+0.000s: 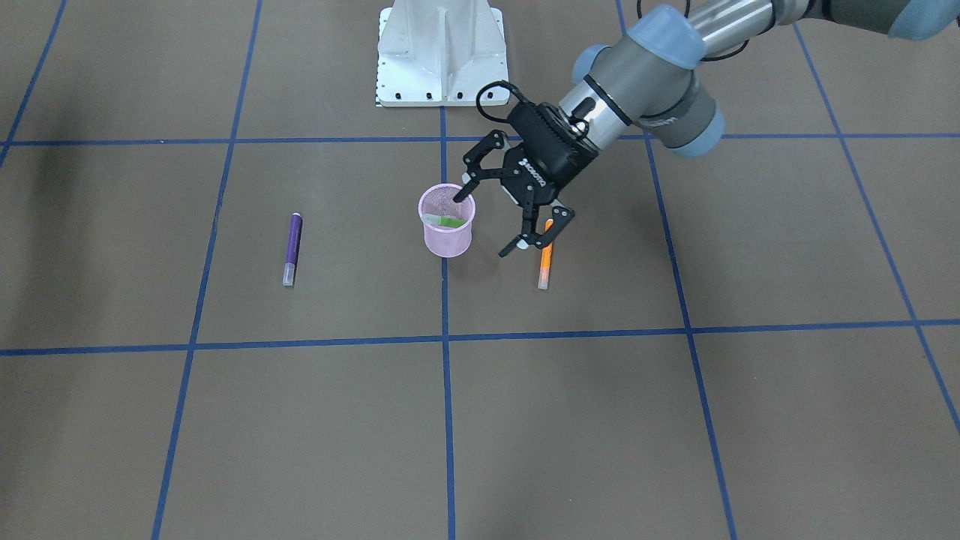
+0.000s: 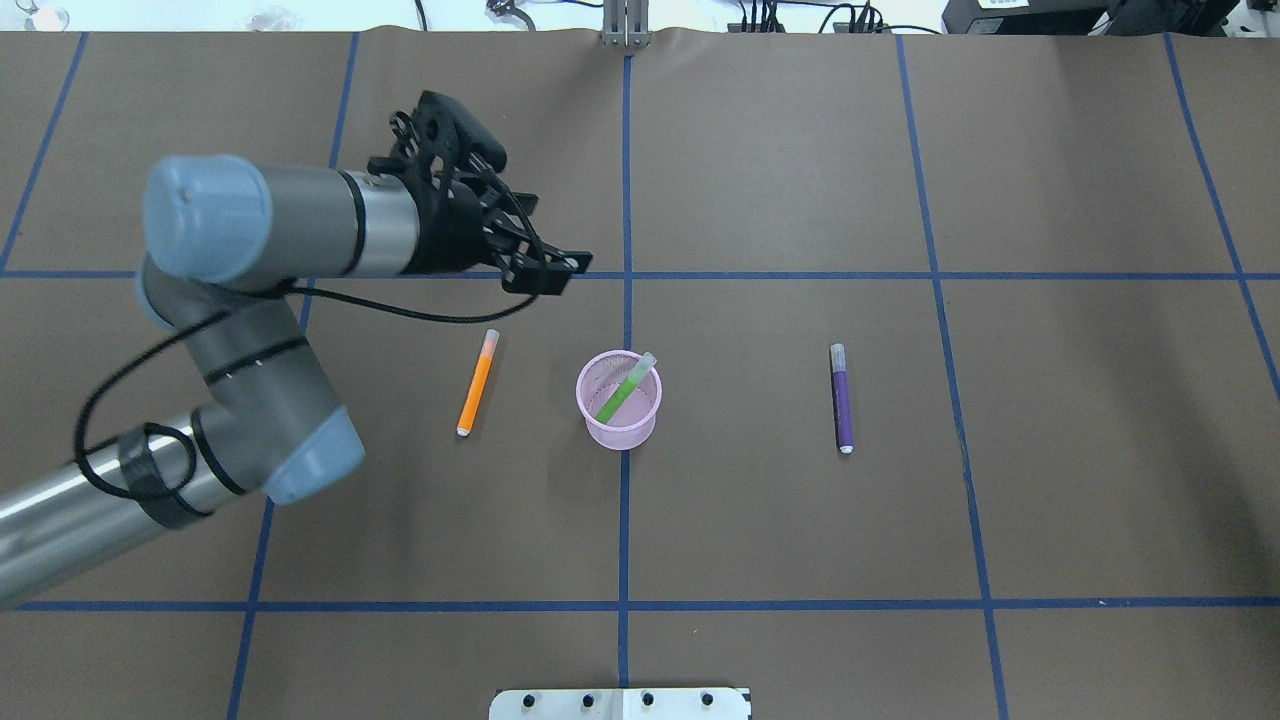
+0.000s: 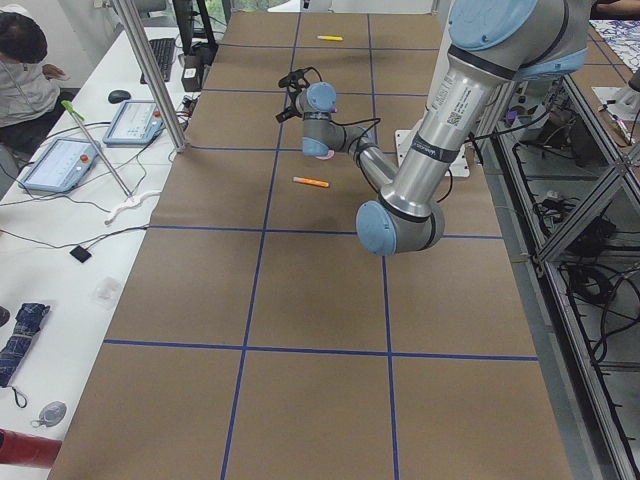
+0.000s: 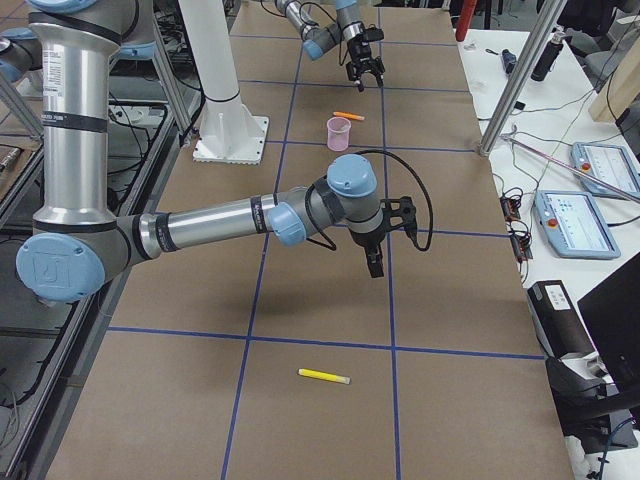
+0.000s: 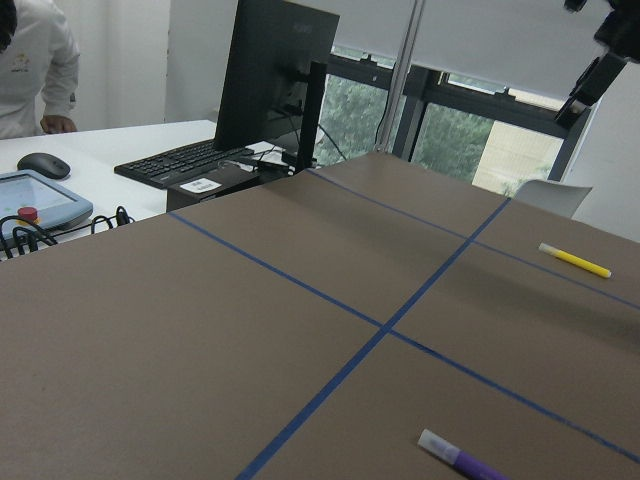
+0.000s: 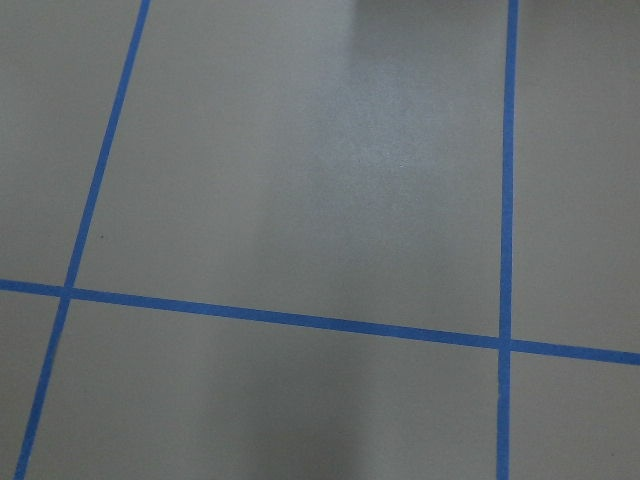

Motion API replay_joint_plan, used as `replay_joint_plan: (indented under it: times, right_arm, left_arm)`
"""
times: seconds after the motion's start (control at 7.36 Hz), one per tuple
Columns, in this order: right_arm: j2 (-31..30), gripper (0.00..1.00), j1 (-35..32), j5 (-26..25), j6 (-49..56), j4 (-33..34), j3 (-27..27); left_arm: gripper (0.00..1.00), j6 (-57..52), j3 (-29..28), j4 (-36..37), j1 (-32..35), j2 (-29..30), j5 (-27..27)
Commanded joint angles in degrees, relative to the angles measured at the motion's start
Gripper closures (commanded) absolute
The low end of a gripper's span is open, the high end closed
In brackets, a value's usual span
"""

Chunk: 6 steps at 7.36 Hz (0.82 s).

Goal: Collect pens into pen holder
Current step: 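Withdraw the left gripper away from the cup while the right arm moves in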

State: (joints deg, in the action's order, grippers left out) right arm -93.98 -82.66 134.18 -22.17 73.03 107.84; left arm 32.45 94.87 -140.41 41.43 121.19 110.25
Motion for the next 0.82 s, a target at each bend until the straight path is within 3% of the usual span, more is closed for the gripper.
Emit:
replay_joint_plan:
  times: [0.0,0.14,0.27,0.68]
  right_arm:
    - [1.8,0.00,5.2,-0.1,-11.3,-0.3,3.6]
    - [2.4,0.00,7.7,-0.6,-16.3,-0.3,5.6]
    - [2.6,0.00,11.9,-4.2,-22.1,-0.3,8.2]
    - [8.2,0.00,28.6,-19.6,-38.3,0.2,9.1]
  left_arm:
    - [0.00,-0.1,2.1,12.8,15.3,-5.6,20.4]
    - [0.00,-2.5,1.5,13.1,21.4,-9.2,22.4]
    - [0.00,-9.4,0.9,15.8,24.5,-11.4,23.7]
    - [0.00,-30.4,1.3,38.0,35.4,-13.1,24.0]
